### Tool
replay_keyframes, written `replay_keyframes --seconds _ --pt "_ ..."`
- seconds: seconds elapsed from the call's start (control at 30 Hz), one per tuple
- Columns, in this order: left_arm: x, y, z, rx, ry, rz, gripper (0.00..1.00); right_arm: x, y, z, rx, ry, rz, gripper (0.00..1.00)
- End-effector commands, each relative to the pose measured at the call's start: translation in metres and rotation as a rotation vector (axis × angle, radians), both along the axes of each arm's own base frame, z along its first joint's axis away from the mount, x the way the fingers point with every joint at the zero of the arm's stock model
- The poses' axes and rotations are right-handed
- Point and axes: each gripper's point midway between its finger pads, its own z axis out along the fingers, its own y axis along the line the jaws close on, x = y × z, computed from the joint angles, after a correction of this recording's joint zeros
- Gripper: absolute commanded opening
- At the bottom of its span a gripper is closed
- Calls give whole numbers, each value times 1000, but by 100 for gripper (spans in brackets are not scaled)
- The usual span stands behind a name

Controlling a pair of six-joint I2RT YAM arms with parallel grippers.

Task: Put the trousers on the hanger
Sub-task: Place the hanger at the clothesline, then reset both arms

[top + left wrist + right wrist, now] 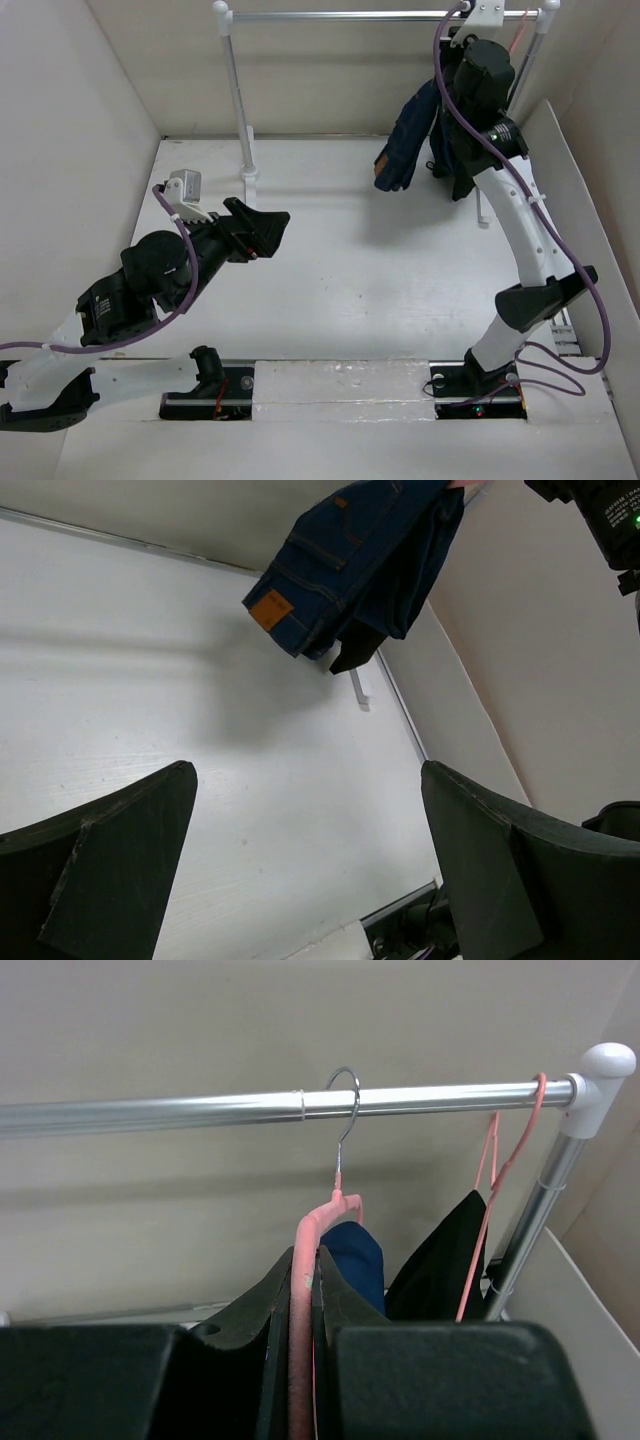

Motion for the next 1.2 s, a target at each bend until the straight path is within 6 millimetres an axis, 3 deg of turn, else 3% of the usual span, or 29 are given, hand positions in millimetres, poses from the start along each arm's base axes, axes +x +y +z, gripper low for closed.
replay_keyframes --seconds 0.0,0.17,0.43,0.53,0.57,0.63,0.67,0.83,0.93,1.03,1.17 --pt "2 5 10 -23 -21 22 91 -21 2 38 35 -120 1 0" --pt "2 1 7 -28 -17 12 91 -35 7 12 42 -100 7 0" --pt "3 -11 -4 -12 -3 -12 90 -32 15 -21 43 -44 45 0" --pt "3 -14 -8 -9 3 -19 89 -33 20 -32 61 -36 77 17" --pt "3 -15 -9 -11 4 -22 89 -33 24 -34 78 -40 97 33" --pt "3 -18 -11 -9 10 -28 89 -32 19 -44 90 -21 107 52" --pt "4 -20 -12 -7 11 -29 89 -32 25 -48 107 -16 139 66" --pt "5 -28 -19 0 24 -40 86 -38 14 -61 171 12 193 100" --pt "7 -36 -23 3 31 -49 83 -45 11 -70 194 39 243 100" --pt "11 -47 -30 24 38 -54 80 -64 -3 -61 227 19 282 100" --pt "21 -65 -39 60 39 -56 71 -101 -11 -73 259 47 329 100"
